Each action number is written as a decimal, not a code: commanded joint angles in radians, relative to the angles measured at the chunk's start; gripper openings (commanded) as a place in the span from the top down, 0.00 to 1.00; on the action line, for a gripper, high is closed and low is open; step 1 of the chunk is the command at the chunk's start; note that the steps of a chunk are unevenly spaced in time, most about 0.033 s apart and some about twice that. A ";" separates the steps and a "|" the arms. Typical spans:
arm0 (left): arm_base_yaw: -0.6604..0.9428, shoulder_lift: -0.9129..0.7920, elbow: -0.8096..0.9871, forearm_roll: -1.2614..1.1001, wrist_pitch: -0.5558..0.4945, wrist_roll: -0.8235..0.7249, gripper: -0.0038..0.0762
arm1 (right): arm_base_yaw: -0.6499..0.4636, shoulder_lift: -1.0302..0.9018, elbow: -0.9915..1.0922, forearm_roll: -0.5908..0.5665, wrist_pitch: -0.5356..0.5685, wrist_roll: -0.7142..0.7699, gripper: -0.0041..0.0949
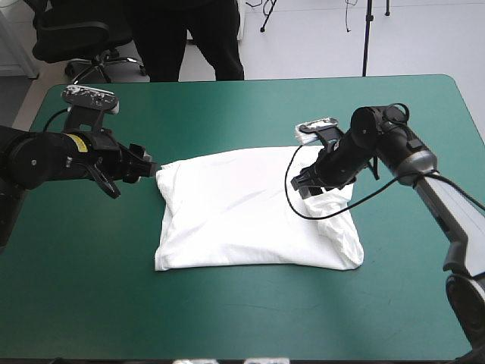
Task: Fold the cloth
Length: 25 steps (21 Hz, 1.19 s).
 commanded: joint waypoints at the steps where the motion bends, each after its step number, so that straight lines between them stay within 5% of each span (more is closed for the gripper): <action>1: -0.003 -0.044 0.015 0.040 0.037 -0.080 0.36 | -0.004 -0.147 -0.034 -0.166 0.030 0.096 0.39; 5: -0.003 -0.134 0.225 0.030 0.037 -0.179 0.36 | -0.004 -0.294 -0.030 -0.372 0.032 0.224 0.39; 8: -0.003 -0.168 0.389 0.030 0.021 -0.243 0.36 | -0.004 -0.363 -0.030 -0.396 0.032 0.260 0.39; 13: -0.003 -0.147 0.648 0.008 -0.170 -0.292 0.36 | -0.004 -0.398 -0.020 -0.391 0.032 0.276 0.39; 25: -0.011 0.129 0.698 -0.057 -0.342 -0.287 0.36 | -0.004 -0.401 0.140 -0.440 0.001 0.298 0.39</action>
